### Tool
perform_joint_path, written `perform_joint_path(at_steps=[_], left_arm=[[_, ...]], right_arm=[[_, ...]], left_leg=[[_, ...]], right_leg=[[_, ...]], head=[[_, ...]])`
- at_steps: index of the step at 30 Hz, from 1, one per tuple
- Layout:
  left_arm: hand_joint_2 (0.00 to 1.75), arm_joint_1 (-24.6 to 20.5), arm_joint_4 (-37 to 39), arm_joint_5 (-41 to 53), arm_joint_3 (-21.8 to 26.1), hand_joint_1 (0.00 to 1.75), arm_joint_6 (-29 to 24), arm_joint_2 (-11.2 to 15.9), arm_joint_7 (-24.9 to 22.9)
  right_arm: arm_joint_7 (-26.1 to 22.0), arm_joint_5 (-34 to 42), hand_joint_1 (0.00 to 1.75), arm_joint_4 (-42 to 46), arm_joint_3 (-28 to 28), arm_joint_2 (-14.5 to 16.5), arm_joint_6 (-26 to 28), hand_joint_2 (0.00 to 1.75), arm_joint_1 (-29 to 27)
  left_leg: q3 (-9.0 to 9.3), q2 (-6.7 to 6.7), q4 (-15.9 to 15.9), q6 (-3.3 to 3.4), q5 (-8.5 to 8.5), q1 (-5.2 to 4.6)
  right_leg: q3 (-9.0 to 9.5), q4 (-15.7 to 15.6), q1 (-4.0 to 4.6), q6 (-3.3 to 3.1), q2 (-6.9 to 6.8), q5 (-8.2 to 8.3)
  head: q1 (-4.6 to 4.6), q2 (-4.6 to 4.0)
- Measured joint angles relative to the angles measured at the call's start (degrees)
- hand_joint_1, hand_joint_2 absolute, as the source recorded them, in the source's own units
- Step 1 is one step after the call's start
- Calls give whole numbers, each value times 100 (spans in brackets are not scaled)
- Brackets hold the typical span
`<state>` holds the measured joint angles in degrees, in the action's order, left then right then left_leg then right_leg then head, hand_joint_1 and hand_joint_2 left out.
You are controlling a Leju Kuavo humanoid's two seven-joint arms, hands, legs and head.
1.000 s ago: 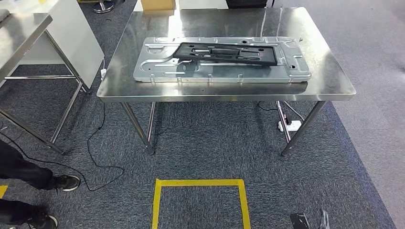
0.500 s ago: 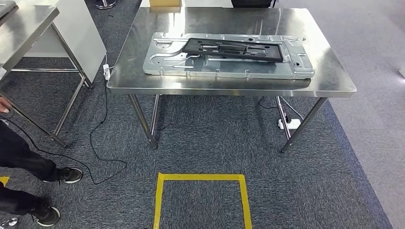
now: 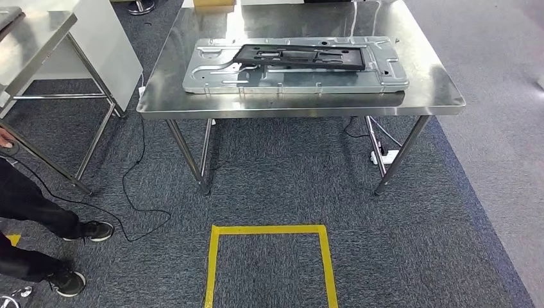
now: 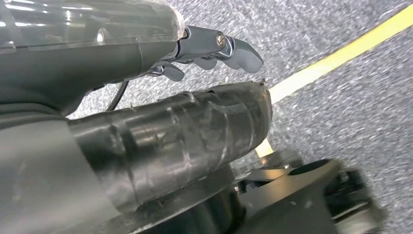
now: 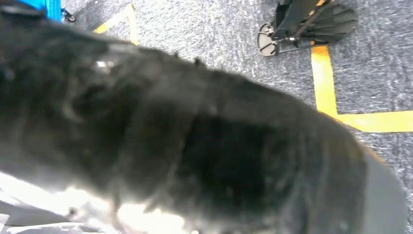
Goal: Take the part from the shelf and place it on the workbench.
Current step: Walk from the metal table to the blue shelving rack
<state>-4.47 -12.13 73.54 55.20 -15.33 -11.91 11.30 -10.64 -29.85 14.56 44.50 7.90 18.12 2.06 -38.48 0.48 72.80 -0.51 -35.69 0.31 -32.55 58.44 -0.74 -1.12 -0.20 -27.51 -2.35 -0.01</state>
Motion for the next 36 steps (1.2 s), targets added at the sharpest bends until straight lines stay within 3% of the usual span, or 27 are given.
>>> perform_joint_path(at_steps=[1,2,5,6,7,10,12,14,15,16,17,19,21,22,25,27,30,31,32,33,36], left_arm=[[0,4,0,-1,5,0,-1,0,0],[0,7,0,-2,9,0,-3,0,0],[0,-2,0,-10,26,0,-11,3,1],[0,-12,0,-13,36,0,-15,6,2],[0,-19,0,-15,45,0,-19,9,4],[0,-10,0,-20,62,0,-31,11,7],[0,-3,0,-22,66,0,-39,11,10],[0,-5,0,-23,67,0,-45,11,15],[0,-3,0,-23,67,0,-45,11,17],[0,1,0,-23,68,0,-46,11,17],[0,4,0,-23,68,0,-46,11,18],[0,5,0,-25,69,0,-47,10,25],[0,2,0,-30,69,0,-48,10,38],[0,0,0,-32,69,0,-49,10,45],[0,3,0,-43,72,0,-52,12,52],[0,8,0,-58,77,0,-53,13,52],[0,12,0,-68,81,0,-52,13,52],[0,13,0,-69,81,0,-52,13,52],[0,14,0,-69,82,0,-52,13,52],[0,15,0,-70,83,0,-52,14,52],[0,-6,0,-75,85,0,-54,19,52]], right_arm=[[-9,-4,0,-7,3,4,-1,0,0],[-15,-8,0,-14,5,9,-1,0,1],[-18,-26,0,-34,13,36,-1,0,5],[-18,-34,0,-39,17,48,1,0,7],[-18,-43,0,-43,22,57,2,0,11],[-17,-83,0,-54,37,79,4,0,19],[-16,-99,0,-60,40,84,1,0,19],[-16,-102,0,-66,42,84,-3,0,21],[-16,-103,0,-69,42,84,-5,0,21],[-16,-104,0,-73,42,85,-5,0,21],[-16,-107,0,-77,42,85,-5,0,20],[-16,-112,0,-83,42,86,-7,0,22],[-16,-122,0,-86,42,89,-9,0,37],[-16,-130,0,-88,42,93,-10,0,43],[-16,-158,0,-92,42,104,-11,0,46],[-16,-175,0,-97,43,111,-11,0,58],[-16,-199,0,-100,44,121,-19,0,68],[-16,-204,0,-101,44,124,-21,0,66],[-16,-206,0,-103,44,125,-23,0,64],[-16,-208,0,-104,44,125,-24,0,63],[-16,-213,0,-110,44,141,-25,0,67]], left_leg=[[-13,0,173,-1,-65,1],[94,0,115,9,-20,-1],[899,-2,-1086,106,387,-29],[1084,-1,-1415,146,459,-46],[1165,-1,-1589,183,482,-63],[1134,13,-1676,278,580,-68],[1080,34,-1751,357,715,-39],[977,44,-1756,400,809,-36],[917,45,-1738,400,843,-40],[856,47,-1711,393,871,-43],[793,47,-1674,383,892,-42],[679,47,-1575,360,913,-34],[587,44,-1467,316,915,-50],[557,43,-1431,285,922,-59],[510,31,-1401,168,966,-55],[394,11,-1180,94,744,-35],[60,-1,-206,23,50,-2],[13,-1,51,15,-78,2],[60,-1,122,17,-103,2],[225,-1,-35,27,-28,1],[1045,-4,-1277,116,340,-23]], right_leg=[[-55,11,7,2,-1,32],[-102,22,11,5,-1,61],[-168,41,29,42,4,138],[-181,44,33,70,1,165],[-194,46,33,104,-3,192],[-214,34,19,215,-4,254],[-333,304,20,260,10,-4],[-586,994,7,291,19,-510],[-689,1340,0,309,20,-698],[-716,1540,-7,325,20,-783],[-626,1518,-13,336,19,-754],[-140,861,-30,343,17,-490],[266,182,-21,300,24,-324],[333,36,-12,264,30,-302],[271,-2,0,130,33,-218],[193,-32,-18,41,21,-119],[19,-28,-8,-6,11,6],[-44,-16,-2,-4,8,43],[-105,-1,1,1,6,77],[-160,15,2,9,6,109],[-240,41,8,61,16,201]], head=[[0,0],[1,1],[1,-1],[1,-1],[0,0],[-2,1],[-7,1],[-11,1],[-10,1],[-10,1],[-10,1],[-10,1],[-9,0],[-5,0],[-3,1],[1,1],[8,1],[8,1],[8,1],[8,0],[7,0]])
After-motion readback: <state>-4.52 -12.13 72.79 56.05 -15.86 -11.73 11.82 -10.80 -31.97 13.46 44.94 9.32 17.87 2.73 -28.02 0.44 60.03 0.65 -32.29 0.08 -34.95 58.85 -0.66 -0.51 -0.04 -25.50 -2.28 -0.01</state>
